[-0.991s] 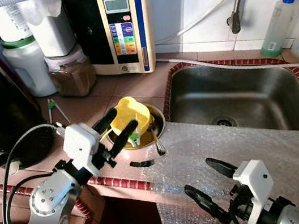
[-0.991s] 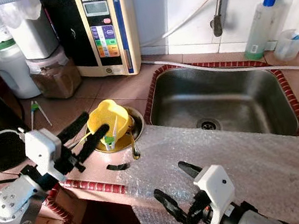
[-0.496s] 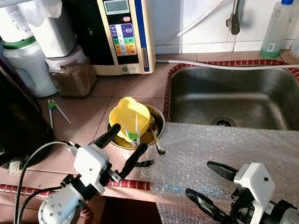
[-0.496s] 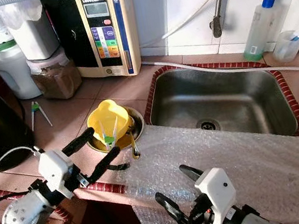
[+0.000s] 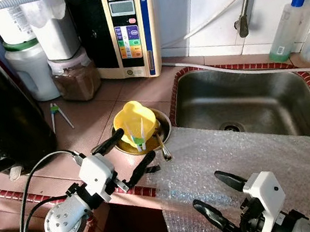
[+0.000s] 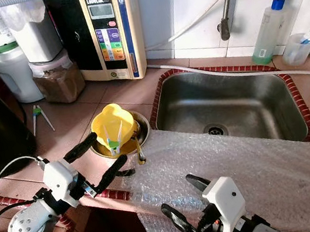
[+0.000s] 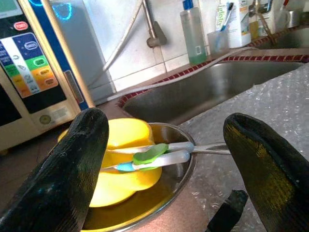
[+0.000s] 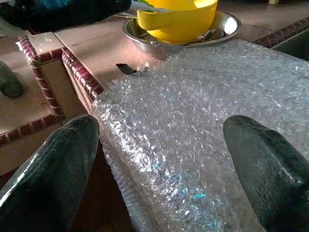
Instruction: Kitchen organization
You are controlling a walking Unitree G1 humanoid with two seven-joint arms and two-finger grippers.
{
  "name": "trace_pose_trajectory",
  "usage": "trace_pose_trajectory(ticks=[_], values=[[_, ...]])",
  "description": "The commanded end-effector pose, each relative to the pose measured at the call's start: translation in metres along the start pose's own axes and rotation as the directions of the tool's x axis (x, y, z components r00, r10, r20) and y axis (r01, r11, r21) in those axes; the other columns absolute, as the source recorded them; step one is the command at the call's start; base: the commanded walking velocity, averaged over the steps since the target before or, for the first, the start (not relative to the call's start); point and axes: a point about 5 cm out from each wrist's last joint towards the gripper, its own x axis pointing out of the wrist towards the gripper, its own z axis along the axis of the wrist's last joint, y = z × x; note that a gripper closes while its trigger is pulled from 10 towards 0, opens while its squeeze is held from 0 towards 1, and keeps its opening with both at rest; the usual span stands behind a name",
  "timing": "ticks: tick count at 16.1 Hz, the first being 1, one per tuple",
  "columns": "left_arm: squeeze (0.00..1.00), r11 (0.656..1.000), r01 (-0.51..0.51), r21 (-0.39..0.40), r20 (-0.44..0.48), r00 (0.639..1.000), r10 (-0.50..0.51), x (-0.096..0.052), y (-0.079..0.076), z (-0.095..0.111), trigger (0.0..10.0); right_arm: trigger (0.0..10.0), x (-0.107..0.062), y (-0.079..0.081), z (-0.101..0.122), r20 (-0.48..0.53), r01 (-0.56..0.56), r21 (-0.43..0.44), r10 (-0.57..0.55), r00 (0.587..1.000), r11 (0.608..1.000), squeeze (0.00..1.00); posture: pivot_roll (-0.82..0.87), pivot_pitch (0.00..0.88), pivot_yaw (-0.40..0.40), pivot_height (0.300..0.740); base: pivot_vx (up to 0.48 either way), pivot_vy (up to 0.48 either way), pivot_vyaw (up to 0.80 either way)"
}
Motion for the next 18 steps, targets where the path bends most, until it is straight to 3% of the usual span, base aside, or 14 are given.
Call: trace_pose_trajectory(ticks=[1,7,8,12,18], values=[[1.00,1.000,0.024,0.015,0.005,1.000,-0.024,0.003,-0.001,0.001,10.0,10.0,-0.001,0.002,0.003,0.005,-0.012,-0.009,0.012,1.000,1.000,0.00,-0.01,0.032,0.040,0.740,0.000,0.000,0.00],[1.00,0.999,0.040,0.013,0.023,0.999,-0.040,0.020,-0.006,0.004,10.0,10.0,-0.001,0.002,0.003,0.005,-0.006,-0.009,0.006,1.000,1.000,0.00,-0.02,0.035,0.042,0.740,0.000,0.000,0.00],[0.00,0.999,0.040,0.004,0.019,0.999,-0.040,0.022,-0.006,0.003,10.0,10.0,-0.001,0.002,0.003,0.006,-0.005,-0.010,0.005,1.000,1.000,0.00,-0.03,0.035,0.042,0.740,0.000,0.000,0.00],[0.00,0.997,0.073,-0.003,0.027,0.997,-0.073,0.032,-0.013,0.009,10.0,10.0,-0.001,0.003,0.004,0.007,-0.003,-0.009,0.003,1.000,1.000,0.00,-0.03,0.038,0.043,0.740,0.000,0.000,0.00],[0.00,0.999,0.051,-0.004,-0.011,0.999,-0.051,0.033,-0.012,0.011,10.0,10.0,-0.001,0.003,0.004,0.008,0.000,-0.014,0.001,1.000,1.000,0.00,-0.03,0.042,0.042,0.740,0.000,0.000,0.00]])
